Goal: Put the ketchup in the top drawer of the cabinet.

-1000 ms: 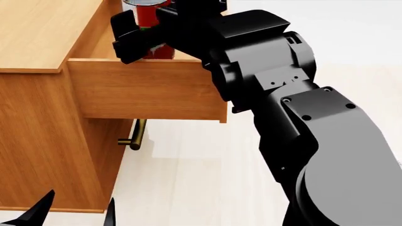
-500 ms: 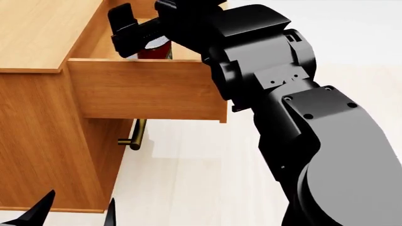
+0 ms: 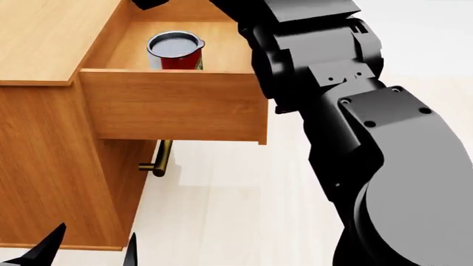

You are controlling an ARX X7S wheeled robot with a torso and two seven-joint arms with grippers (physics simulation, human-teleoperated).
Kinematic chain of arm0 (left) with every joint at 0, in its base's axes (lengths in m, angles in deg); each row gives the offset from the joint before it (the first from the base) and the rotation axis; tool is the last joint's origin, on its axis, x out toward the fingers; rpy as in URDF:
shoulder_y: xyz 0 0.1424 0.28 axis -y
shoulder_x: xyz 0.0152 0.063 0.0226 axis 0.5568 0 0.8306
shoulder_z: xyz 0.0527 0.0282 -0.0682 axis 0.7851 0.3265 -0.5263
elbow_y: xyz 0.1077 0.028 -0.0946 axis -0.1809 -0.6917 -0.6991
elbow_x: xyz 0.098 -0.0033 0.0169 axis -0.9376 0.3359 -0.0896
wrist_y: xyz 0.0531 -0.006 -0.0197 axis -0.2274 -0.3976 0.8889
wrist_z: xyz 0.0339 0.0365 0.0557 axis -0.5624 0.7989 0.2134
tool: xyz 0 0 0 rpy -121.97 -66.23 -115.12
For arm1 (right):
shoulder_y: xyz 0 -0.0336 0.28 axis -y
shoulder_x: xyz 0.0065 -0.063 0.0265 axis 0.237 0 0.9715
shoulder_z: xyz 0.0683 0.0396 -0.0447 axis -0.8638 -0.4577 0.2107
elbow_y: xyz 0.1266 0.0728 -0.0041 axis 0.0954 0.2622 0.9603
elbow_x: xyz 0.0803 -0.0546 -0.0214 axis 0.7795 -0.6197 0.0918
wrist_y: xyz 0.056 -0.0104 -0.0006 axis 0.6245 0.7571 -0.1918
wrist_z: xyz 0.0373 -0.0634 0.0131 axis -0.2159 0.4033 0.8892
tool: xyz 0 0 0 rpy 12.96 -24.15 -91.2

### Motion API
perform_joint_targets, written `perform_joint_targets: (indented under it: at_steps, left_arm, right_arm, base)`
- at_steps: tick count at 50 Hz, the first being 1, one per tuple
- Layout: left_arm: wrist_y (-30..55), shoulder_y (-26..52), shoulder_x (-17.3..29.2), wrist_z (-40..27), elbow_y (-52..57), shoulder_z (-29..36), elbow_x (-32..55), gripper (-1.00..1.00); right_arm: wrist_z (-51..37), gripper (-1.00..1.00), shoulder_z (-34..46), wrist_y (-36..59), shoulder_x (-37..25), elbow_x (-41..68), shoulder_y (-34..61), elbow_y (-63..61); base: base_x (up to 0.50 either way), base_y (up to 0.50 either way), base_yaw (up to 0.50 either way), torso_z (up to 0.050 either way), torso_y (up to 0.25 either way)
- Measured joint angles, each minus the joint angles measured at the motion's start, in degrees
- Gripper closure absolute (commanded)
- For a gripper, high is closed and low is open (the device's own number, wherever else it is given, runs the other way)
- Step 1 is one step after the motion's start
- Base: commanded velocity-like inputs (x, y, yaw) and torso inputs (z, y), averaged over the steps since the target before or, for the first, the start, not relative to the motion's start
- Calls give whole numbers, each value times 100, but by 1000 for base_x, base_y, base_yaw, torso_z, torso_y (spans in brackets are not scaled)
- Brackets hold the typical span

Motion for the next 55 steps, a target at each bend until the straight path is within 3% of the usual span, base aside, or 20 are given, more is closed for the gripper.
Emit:
perform_joint_targets:
  at_steps: [13,39,55]
  left_arm:
    - [-4,13,21,-4,23,14,7,-100]
    - [60,99,110,-50,213,4,5,-100]
    - [298,147,231,-199,628,-29,-35,-100]
  right_arm:
    - [-445,-100,-24,-489,-168,247,362,-135]
    - [-3749,-100,119,-1095,-3152,-270,536,-5428]
    - [-5977,-100,590,-1733,-4516,-1948,-344,-7730]
  base:
    - [0,0,0,0,0]
    - [0,0,0,0,0]
    - [0,0,0,0,0]
